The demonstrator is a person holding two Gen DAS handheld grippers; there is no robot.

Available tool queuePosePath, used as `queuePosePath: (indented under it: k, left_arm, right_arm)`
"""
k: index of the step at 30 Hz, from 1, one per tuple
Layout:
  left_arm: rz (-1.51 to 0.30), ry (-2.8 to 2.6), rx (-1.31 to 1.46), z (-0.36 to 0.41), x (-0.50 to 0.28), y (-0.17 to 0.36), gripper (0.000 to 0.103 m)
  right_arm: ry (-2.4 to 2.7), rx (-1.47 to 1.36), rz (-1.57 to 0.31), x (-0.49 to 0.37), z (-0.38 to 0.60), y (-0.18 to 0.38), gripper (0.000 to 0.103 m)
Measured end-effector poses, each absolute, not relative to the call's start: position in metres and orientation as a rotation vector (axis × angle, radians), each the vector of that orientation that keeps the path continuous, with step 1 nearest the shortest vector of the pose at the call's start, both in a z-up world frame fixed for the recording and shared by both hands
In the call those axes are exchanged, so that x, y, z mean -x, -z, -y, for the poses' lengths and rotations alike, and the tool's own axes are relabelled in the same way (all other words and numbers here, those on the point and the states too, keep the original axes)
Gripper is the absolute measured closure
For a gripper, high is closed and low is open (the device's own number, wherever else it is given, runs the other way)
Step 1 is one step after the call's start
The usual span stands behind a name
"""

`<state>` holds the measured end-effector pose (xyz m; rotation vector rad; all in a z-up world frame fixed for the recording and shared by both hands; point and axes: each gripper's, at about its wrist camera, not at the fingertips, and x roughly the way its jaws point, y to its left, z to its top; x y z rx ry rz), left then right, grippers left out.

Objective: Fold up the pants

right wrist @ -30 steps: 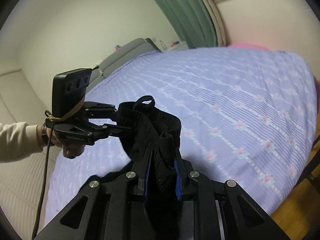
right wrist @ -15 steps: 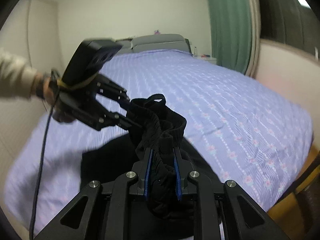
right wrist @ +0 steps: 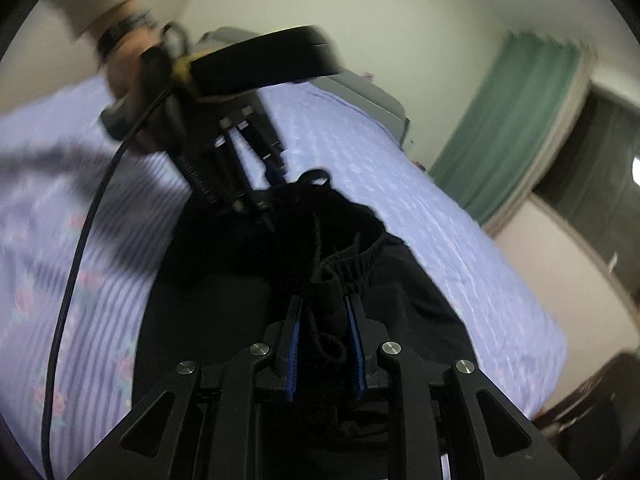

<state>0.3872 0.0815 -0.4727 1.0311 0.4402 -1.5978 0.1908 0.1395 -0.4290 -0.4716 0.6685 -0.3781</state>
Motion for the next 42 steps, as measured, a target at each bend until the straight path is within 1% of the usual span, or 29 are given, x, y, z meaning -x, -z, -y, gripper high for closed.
queuePosePath:
  k: [3,6,7,9,12,14,16,18,21,23,25,28,32,34,38,42]
  left_arm:
    - [-0.421,1.574,-1.055,-0.099,-0.384,0.482,0.064]
    - [-0.424,1.558,-1.061,-0.114,-0.385,0.489,0.064]
    - [-0.431,1.551,-1.049,-0.118,-0.387,0.489,0.064]
    - [-0.447,1.541,-1.029,-0.124,-0.39,0.489,0.062]
    - [-0.481,1.519,-1.002,-0.132,-0.396,0.482,0.059]
    - [-0.506,1.498,-0.974,-0.14,-0.399,0.472,0.055]
    - [-0.532,1.477,-0.93,-0.149,-0.402,0.457,0.047]
    - [-0.561,1.442,-0.891,-0.158,-0.403,0.444,0.046]
    - [-0.602,1.383,-0.834,-0.163,-0.399,0.424,0.046]
    - [-0.638,1.34,-0.762,-0.16,-0.396,0.411,0.046]
    - [-0.709,1.277,-0.666,-0.154,-0.396,0.402,0.046]
    - [-0.797,1.182,-0.51,-0.152,-0.391,0.393,0.044]
    - [-0.851,1.035,-0.406,-0.15,-0.369,0.398,0.043]
    - [-0.9,0.961,-0.354,-0.145,-0.36,0.403,0.043]
    - [-1.001,0.879,-0.169,-0.142,-0.348,0.412,0.043]
    - [-1.031,0.811,-0.131,-0.127,-0.331,0.427,0.043]
  right_arm:
    - [0.348,0.542,-0.701,-0.191,-0.16,0.448,0.08]
    - [0.343,0.572,-0.728,-0.191,-0.17,0.458,0.076]
    - [0.334,0.571,-0.729,-0.19,-0.173,0.458,0.072]
    - [0.322,0.559,-0.733,-0.191,-0.176,0.456,0.068]
    - [0.33,0.559,-0.75,-0.191,-0.179,0.455,0.065]
    - [0.328,0.525,-0.764,-0.191,-0.177,0.441,0.063]
    - [0.333,0.5,-0.761,-0.189,-0.18,0.427,0.056]
    - [0.339,0.46,-0.759,-0.184,-0.179,0.409,0.052]
    - [0.355,0.351,-0.773,-0.178,-0.167,0.381,0.051]
    - [0.378,0.229,-0.809,-0.172,-0.151,0.365,0.051]
    - [0.409,0.12,-0.836,-0.171,-0.138,0.356,0.051]
    - [0.447,-0.042,-0.879,-0.16,-0.107,0.351,0.051]
    - [0.46,-0.182,-0.899,-0.151,-0.068,0.347,0.051]
    - [0.454,-0.188,-0.904,-0.146,-0.058,0.35,0.051]
    - [0.433,-0.171,-0.907,-0.146,-0.034,0.337,0.051]
    - [0.406,-0.145,-0.912,-0.153,-0.012,0.323,0.051]
